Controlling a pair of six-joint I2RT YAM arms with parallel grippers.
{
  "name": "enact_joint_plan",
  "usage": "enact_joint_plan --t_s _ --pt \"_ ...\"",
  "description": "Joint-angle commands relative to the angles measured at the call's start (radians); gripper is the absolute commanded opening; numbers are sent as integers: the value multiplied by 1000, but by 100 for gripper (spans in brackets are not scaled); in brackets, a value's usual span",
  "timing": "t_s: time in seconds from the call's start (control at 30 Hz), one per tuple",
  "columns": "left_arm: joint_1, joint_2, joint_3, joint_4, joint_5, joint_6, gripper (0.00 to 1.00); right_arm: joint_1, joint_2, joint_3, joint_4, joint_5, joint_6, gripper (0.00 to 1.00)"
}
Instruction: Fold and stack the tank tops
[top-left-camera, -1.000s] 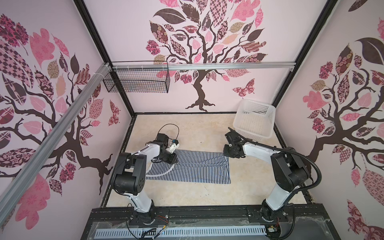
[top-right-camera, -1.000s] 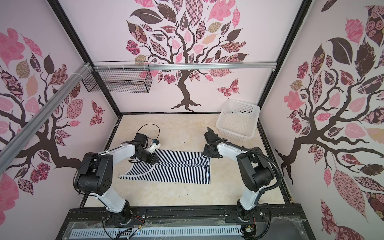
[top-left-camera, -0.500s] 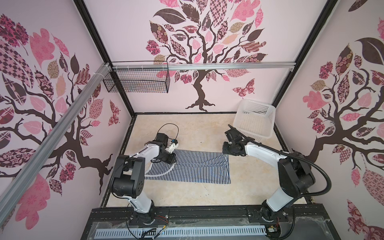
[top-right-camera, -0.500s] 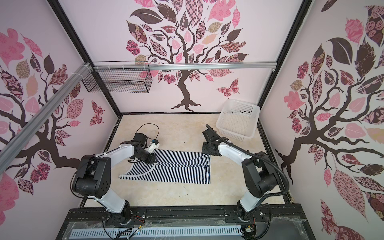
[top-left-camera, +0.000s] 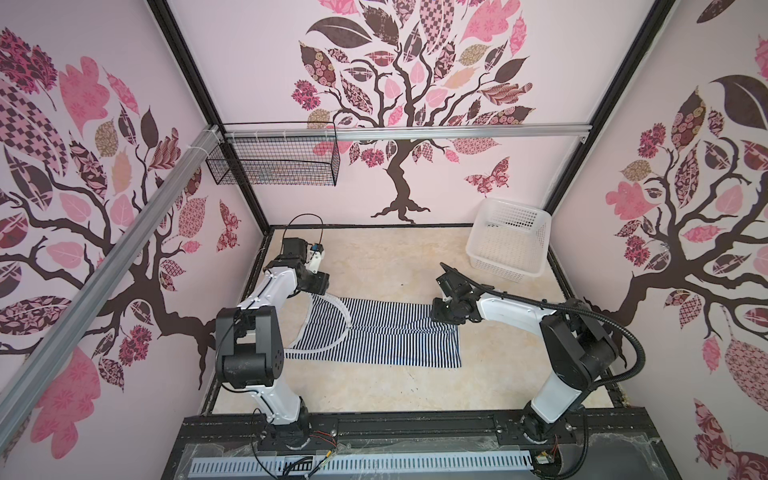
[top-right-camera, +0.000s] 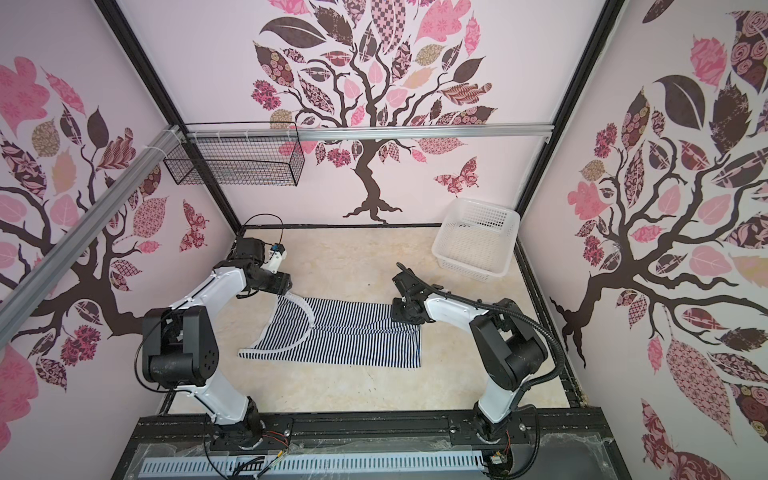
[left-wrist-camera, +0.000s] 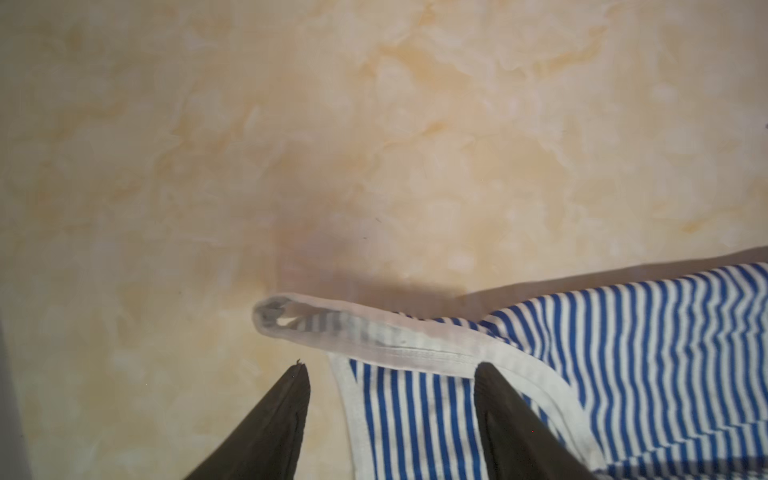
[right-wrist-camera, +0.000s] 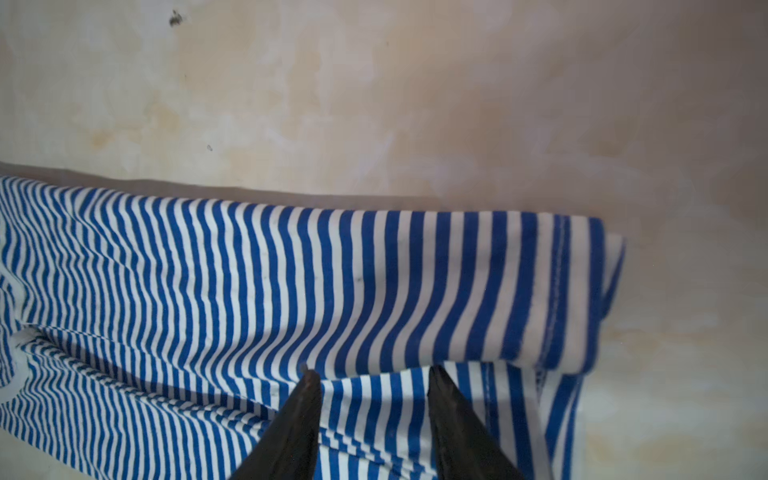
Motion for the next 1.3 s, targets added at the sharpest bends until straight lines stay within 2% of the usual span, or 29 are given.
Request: enact_joint_plan --t_s 0.0,0.17,0.57,1.03,1.13,1.27 --pt "20 34 60 7 -84 35 68 9 19 -21 32 -12 26 46" --pt "35 88 89 35 -173 73 67 13 40 -34 45 -24 30 45" --pt "77 157 150 5 -156 85 63 17 67 -32 41 -16 30 41" --pt "81 186 145 -31 -124 102 52 17 70 -28 28 1 35 38" --pt "83 178 137 -23 -124 100 47 17 67 -28 28 1 34 37" --pt "85 165 127 -17 -125 96 32 17 65 -31 25 8 35 35"
